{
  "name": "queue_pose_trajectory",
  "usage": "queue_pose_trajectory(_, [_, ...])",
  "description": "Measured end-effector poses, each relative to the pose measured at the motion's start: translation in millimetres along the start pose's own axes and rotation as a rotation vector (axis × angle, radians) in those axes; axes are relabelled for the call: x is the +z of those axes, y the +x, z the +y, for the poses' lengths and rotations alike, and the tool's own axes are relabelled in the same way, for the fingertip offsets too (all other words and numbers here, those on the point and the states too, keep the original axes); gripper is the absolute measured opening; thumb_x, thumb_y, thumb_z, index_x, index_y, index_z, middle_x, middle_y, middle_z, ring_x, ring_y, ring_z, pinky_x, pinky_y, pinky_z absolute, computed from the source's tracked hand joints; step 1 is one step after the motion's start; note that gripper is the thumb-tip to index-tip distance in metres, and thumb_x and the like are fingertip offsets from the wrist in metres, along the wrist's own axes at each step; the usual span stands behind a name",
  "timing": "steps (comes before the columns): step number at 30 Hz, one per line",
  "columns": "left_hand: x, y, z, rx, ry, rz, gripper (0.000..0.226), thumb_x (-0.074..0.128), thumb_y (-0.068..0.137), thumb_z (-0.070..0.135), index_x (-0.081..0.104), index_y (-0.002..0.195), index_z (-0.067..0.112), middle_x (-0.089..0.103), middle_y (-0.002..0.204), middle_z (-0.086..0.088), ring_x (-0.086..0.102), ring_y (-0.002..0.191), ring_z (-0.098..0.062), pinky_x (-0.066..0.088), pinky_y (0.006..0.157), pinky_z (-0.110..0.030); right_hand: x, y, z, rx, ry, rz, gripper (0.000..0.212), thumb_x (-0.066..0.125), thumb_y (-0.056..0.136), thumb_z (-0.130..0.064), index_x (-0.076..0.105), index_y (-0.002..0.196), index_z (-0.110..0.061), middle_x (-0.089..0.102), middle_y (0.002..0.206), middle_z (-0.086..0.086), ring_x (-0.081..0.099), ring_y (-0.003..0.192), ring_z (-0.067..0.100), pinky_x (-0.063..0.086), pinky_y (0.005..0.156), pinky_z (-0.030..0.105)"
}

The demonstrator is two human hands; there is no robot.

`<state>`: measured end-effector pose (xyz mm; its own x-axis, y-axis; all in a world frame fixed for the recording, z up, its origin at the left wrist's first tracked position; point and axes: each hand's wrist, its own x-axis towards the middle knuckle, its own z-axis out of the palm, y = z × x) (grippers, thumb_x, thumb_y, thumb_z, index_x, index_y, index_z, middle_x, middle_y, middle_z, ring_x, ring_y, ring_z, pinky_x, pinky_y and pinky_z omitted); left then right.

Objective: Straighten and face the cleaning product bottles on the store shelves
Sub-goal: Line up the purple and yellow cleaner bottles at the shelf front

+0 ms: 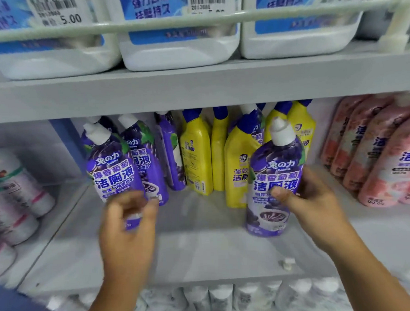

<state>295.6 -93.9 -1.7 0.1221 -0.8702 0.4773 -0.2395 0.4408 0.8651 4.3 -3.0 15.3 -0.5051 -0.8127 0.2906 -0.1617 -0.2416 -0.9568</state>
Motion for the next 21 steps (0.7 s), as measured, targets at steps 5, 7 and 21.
queue_pose_trajectory(5, [45.0, -21.9, 29.1, -0.043, -0.083, -0.608, 0.064, 0.081, 0.077, 0.033, 0.054, 0.135, 0.040, 0.069, 0.129, 0.012, 0.066, 0.118, -0.009, 0.052, 0.099, -0.035, 71.3, -20.4, -5.7, 0.034, 0.068, -0.258, 0.036, 0.079, 0.077, -0.014, 0.067, 0.110, -0.020, 0.078, 0.104, -0.001, 0.073, 0.096, 0.013, 0.059, 0.084, 0.031])
queue_pose_trajectory(7, [43.1, -22.0, 25.8, -0.123, -0.154, -0.482, 0.059, 0.084, 0.075, 0.020, 0.057, 0.125, 0.036, 0.075, 0.116, 0.009, 0.073, 0.107, -0.014, 0.057, 0.090, -0.035, 88.6, -22.4, -3.0, 0.025, 0.064, -0.349, 0.035, 0.075, 0.082, -0.019, 0.068, 0.116, -0.019, 0.077, 0.110, -0.003, 0.071, 0.102, 0.008, 0.056, 0.087, 0.023])
queue_pose_trajectory(21, [-68.2, 42.5, -41.3, -0.180, 0.126, -0.035, 0.044, 0.080, 0.085, 0.021, 0.059, 0.123, 0.029, 0.074, 0.111, 0.001, 0.073, 0.096, -0.025, 0.058, 0.089, -0.048, 38.8, 56.6, 32.0, 0.041, -0.225, -0.026, 0.035, 0.082, 0.083, -0.024, 0.064, 0.114, -0.020, 0.073, 0.110, -0.005, 0.069, 0.102, 0.014, 0.057, 0.082, 0.025])
